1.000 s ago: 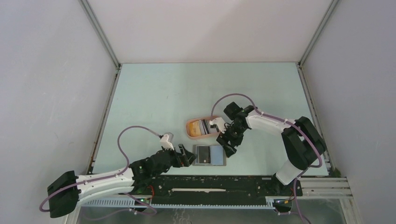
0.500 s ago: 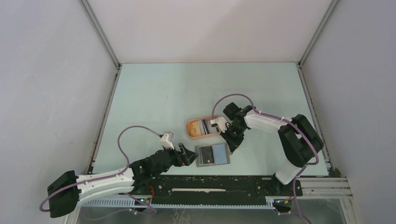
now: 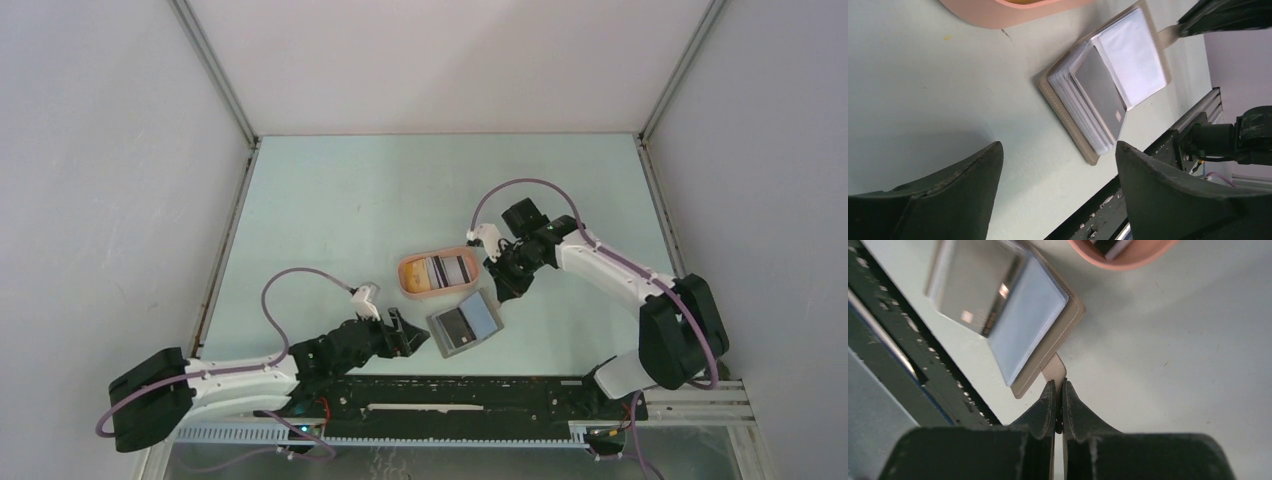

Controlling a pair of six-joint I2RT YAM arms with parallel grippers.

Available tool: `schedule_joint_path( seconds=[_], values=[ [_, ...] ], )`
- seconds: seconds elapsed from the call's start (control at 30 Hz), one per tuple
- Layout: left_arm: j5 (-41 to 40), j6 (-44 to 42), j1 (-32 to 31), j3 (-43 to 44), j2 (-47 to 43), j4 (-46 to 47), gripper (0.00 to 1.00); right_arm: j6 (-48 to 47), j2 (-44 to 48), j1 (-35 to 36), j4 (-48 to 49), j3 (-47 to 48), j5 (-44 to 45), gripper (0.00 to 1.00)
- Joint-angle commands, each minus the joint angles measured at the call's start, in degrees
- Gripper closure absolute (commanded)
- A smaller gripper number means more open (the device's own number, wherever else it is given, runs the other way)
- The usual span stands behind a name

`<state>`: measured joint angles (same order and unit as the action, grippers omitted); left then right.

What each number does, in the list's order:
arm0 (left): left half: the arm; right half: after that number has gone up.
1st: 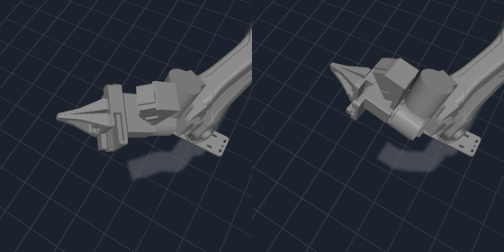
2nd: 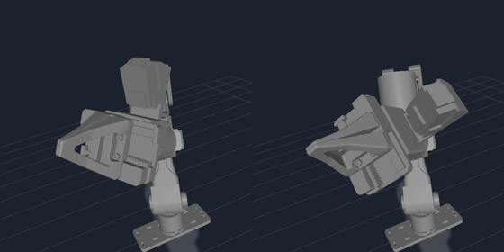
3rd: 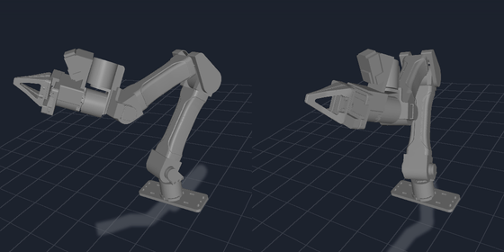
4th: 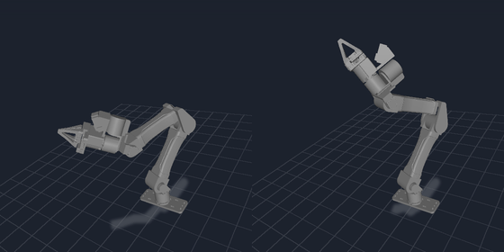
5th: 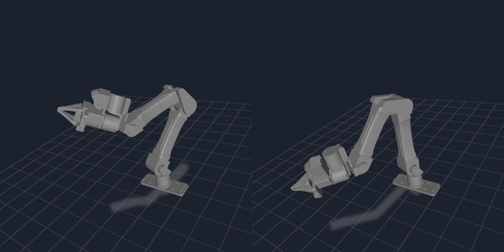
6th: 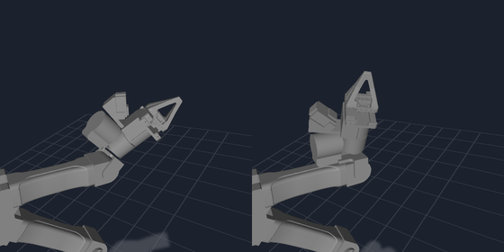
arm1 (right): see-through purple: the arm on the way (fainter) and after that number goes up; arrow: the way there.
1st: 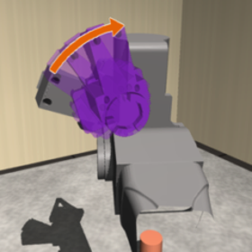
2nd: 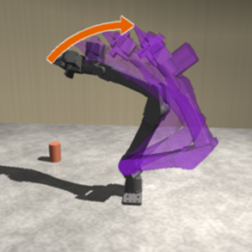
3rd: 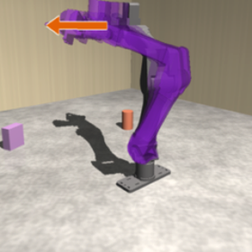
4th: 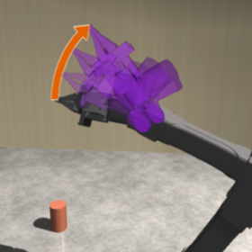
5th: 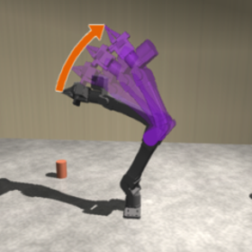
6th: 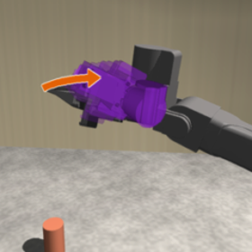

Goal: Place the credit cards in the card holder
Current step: Close the card holder at the center of the board.

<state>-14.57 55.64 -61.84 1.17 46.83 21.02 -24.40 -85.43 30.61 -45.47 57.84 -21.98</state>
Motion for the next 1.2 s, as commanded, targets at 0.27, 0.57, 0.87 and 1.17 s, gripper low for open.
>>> schedule_joint_path(
  seconds=[0.27,0.57,0.87,1.17],
  values=[
    [-1.7,1.3,0.6,1.4,5.5,5.8,0.35,1.8,0.4,8.0,-0.2,7.2,-16.6,1.00],
    [-8.4,5.1,0.6,-0.8,-9.5,-9.2,0.47,13.9,-12.9,15.0,7.9,9.9,-23.4,0.94],
    [-5.6,2.9,0.6,-3.5,-18.0,-8.3,0.44,4.5,-10.4,12.6,-1.2,12.4,-33.5,0.33],
    [-3.6,-1.2,0.6,2.0,-10.3,-2.8,0.45,-5.8,-5.2,6.9,-10.9,12.4,-41.7,0.26]
  ],
)
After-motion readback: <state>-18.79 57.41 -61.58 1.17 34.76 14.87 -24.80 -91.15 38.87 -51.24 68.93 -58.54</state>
